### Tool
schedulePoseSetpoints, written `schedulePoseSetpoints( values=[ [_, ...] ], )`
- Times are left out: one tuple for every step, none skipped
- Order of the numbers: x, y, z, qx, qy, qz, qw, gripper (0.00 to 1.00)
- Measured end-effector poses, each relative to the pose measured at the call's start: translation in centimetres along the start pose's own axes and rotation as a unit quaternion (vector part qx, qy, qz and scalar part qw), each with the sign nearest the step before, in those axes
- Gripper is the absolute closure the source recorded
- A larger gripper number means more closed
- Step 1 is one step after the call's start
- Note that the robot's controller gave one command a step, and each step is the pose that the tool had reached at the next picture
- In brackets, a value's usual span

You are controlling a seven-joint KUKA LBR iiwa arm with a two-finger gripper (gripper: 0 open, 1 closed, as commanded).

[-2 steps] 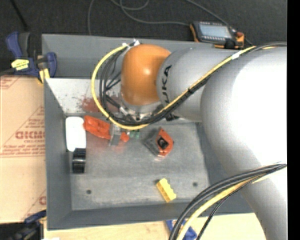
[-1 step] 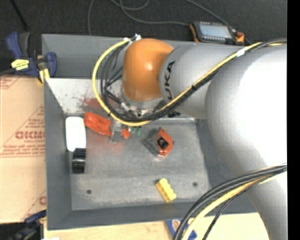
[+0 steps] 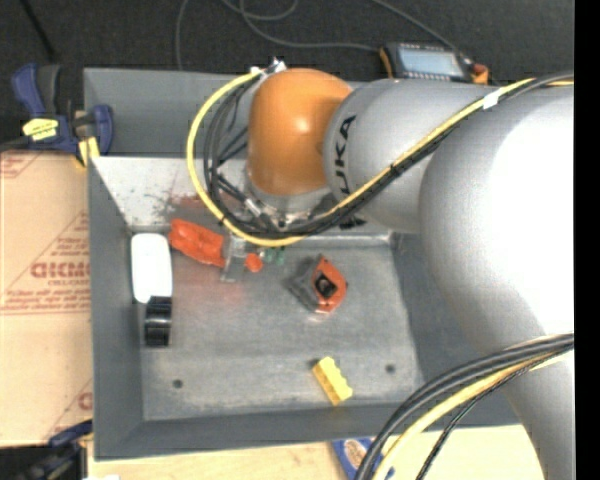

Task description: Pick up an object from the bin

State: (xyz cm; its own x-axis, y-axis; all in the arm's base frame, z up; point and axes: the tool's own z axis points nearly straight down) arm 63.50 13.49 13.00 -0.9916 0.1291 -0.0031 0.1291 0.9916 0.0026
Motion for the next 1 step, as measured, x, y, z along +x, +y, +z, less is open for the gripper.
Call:
schedulePoseSetpoints(
  values=[
    [0.05,-0.03,-1.60,0.001,0.0018,0.000,1.0000,1.00]
  ],
)
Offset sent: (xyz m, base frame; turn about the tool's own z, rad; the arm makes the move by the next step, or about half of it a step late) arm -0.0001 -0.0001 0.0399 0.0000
